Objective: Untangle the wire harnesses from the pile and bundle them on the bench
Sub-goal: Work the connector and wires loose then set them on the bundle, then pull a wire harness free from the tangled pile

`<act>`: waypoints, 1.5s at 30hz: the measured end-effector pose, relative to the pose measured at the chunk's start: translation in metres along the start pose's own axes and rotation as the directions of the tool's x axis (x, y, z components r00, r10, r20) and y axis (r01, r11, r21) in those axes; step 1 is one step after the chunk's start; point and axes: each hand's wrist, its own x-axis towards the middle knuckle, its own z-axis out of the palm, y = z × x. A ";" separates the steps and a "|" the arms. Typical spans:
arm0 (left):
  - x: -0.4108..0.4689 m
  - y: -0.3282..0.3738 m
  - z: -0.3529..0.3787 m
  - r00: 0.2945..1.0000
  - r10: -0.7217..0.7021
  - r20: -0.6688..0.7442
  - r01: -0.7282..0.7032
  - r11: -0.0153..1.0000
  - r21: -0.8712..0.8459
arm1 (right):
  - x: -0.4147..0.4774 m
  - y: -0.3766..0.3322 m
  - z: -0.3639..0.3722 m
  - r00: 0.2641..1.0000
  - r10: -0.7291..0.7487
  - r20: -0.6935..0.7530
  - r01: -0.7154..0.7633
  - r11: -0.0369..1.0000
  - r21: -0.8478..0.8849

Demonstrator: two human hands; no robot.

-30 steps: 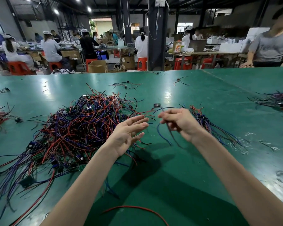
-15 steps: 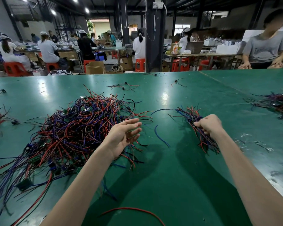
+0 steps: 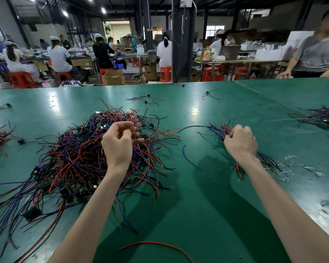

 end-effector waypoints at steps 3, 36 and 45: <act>0.004 -0.008 -0.008 0.967 0.252 -0.034 -0.220 0.898 0.380 | -0.007 -0.009 0.002 0.994 -0.099 -0.040 0.101 0.992 0.073; 0.024 0.004 -0.019 0.961 0.179 0.210 -0.267 0.792 0.549 | -0.062 -0.044 0.038 0.911 -0.344 0.228 0.201 0.852 0.484; 0.104 -0.005 -0.046 0.984 -0.175 0.035 0.012 0.259 0.966 | -0.067 -0.044 0.048 0.883 -0.400 0.247 0.258 0.851 0.457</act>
